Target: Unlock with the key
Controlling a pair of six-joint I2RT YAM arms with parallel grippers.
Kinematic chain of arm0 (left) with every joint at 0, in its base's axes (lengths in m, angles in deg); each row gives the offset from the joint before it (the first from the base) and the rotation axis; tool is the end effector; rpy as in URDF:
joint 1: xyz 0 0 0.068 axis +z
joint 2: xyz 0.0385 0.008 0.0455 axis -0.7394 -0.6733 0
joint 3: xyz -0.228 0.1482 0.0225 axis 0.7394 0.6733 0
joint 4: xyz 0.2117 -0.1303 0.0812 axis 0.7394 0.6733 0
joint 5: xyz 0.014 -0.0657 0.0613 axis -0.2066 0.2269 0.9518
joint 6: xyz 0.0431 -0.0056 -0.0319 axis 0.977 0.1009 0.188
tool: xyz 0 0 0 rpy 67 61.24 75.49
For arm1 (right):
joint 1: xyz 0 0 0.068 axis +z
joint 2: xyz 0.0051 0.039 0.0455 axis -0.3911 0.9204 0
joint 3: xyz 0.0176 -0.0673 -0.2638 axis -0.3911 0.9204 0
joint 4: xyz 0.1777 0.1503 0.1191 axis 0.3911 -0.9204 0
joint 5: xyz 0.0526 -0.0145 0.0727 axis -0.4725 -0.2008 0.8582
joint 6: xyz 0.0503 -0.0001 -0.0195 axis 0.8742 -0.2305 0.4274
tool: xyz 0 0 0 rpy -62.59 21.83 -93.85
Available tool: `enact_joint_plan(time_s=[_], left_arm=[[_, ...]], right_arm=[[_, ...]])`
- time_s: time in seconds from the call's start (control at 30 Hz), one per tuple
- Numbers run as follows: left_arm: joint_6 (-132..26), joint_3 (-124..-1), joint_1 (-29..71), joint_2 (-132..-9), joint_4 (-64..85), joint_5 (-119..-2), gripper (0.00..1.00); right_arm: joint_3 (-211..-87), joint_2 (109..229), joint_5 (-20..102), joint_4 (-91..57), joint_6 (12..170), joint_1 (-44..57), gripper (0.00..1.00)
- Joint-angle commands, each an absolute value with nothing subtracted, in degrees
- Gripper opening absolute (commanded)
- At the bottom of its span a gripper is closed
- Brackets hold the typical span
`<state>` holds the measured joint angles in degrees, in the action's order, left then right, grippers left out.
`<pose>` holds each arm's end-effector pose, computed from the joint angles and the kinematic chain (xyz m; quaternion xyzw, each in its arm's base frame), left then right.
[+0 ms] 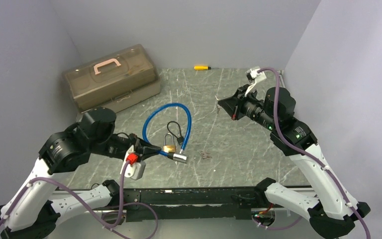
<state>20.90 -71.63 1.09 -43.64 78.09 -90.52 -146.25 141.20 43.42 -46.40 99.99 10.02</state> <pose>0.0556 -0.0908 0.4408 0.7641 0.3541 -0.2235 0.4907 0.1483 0.1037 0.4438 -0.1678 0.7492 0.3239 0.5529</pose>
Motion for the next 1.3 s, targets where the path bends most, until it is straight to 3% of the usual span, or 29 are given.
enact_joint_plan(time_s=[0.0, 0.3, 0.53, 0.73, 0.8, 1.27], left_arm=[[17.8, -74.0, 1.1, -45.5, 80.9, -99.4, 0.07], [17.5, -74.3, 1.1, -48.3, 86.7, -106.8, 0.11], [12.3, -77.4, 1.1, -50.1, 86.3, -109.5, 0.11], [5.6, -78.6, 1.1, -49.7, 82.8, -108.9, 0.08], [3.3, -78.4, 1.0, -49.2, 81.1, -107.6, 0.0], [-17.5, -73.9, 1.1, -46.1, 62.1, -82.4, 0.0]], right_arm=[[-150.8, 141.0, 44.8, -41.0, 98.2, 10.2, 0.0], [-151.0, 145.6, 45.3, -38.4, 96.0, 12.4, 0.0], [-149.4, 152.0, 37.5, -38.6, 91.7, 26.2, 0.0], [-144.6, 150.4, 34.7, -37.8, 93.8, 31.6, 0.0], [-142.7, 149.1, 33.8, -37.8, 94.9, 32.9, 0.0], [-138.1, 147.1, 31.7, -36.8, 99.1, 36.0, 0.0]])
